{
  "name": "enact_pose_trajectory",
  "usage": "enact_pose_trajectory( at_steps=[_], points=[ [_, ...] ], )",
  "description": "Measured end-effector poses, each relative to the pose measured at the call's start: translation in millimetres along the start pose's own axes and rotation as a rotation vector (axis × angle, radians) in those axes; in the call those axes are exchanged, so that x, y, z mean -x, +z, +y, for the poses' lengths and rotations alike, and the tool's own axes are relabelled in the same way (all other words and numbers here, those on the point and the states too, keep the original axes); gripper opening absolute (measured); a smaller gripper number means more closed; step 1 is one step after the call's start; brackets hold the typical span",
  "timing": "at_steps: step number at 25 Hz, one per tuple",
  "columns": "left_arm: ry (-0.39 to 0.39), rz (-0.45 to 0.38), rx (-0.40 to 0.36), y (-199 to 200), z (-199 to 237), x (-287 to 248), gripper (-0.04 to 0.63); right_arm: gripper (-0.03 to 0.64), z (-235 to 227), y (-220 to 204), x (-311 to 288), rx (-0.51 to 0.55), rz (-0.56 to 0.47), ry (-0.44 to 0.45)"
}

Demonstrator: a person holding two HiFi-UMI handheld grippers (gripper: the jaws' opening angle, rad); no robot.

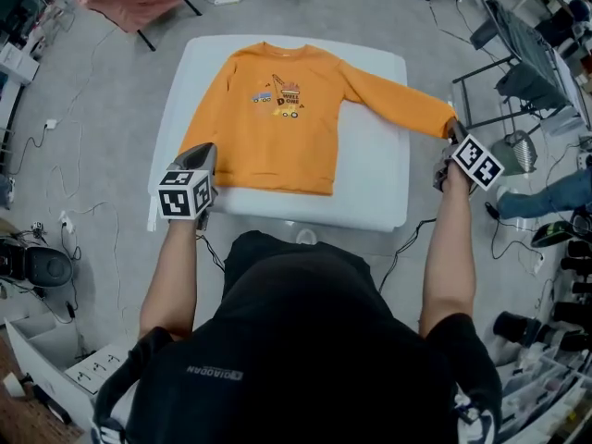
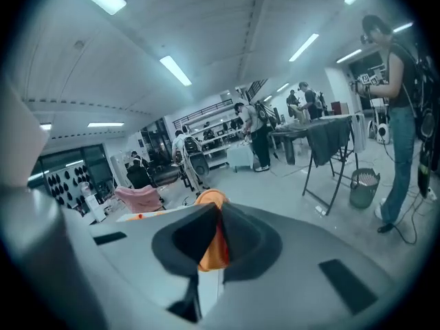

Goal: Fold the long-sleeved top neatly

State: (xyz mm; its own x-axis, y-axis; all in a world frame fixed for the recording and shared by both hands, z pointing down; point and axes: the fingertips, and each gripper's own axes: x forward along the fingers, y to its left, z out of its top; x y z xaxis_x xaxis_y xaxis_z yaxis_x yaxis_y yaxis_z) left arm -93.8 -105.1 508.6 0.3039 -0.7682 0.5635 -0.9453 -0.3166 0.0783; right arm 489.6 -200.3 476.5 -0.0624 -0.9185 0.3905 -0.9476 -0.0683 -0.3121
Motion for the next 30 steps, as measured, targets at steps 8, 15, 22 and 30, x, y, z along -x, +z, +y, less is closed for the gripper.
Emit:
enact_pose_trajectory(
  at_steps=[8,15,22,30],
  points=[
    [0.015,-0.008,0.003,16,38,4,0.008,0.028,42,90,-35,0.152,0.001,0.021],
    [-0.042,-0.036,-0.011,41,71,-7,0.008,0.028,161,106,-41,0.213,0.040,0.187],
    [-0.105,-0.048,-0.043,58,103,-17,0.008,0.028,282,97,-59,0.277,0.065,0.295],
    [-0.108,-0.030,-0.013,43,150,-13,0.008,0.028,401,27,-111,0.342,0.194,0.383]
  ],
)
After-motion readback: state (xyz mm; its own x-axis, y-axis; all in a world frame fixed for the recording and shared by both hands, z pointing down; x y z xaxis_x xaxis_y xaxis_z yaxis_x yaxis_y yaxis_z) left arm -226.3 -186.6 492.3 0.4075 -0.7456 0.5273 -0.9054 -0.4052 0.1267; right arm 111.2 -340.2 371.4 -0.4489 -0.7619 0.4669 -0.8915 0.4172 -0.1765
